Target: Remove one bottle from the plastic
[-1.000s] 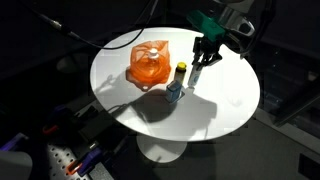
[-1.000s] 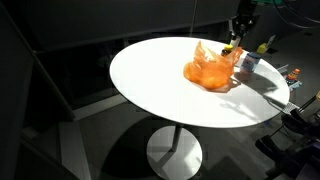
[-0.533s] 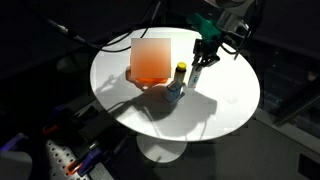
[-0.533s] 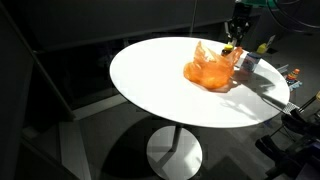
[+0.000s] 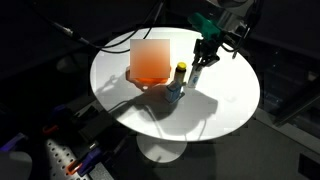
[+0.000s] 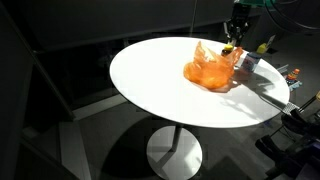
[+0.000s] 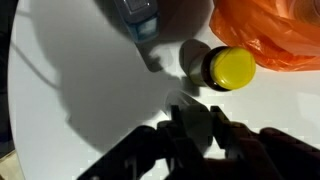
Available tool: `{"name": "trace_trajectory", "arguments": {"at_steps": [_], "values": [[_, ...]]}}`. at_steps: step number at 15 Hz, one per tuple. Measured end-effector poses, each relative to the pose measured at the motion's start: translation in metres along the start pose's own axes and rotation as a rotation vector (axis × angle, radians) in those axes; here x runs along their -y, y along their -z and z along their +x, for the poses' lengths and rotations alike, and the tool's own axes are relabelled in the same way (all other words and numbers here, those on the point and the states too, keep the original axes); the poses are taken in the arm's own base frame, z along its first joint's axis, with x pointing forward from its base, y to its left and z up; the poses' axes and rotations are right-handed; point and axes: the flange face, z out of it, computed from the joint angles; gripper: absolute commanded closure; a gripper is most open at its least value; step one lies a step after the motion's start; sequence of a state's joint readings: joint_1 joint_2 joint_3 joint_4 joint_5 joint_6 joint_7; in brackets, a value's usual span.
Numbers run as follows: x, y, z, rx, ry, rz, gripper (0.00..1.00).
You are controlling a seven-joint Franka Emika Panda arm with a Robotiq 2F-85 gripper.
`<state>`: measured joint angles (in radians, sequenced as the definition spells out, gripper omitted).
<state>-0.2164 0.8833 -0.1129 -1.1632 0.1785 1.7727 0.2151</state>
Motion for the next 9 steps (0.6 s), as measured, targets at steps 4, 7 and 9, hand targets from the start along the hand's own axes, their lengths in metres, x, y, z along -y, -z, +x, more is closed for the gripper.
{"name": "trace_trajectory", "arguments": {"at_steps": [4,7,9], "values": [[0.001,-0.0004,0.0023,0.0,-0.009,-0.001,0.27],[0.002,0.0033,0.0029,-0.007,-0.01,0.0,0.03],[0.0033,0.0066,0.0031,-0.013,-0.008,0.002,0.0]]}}
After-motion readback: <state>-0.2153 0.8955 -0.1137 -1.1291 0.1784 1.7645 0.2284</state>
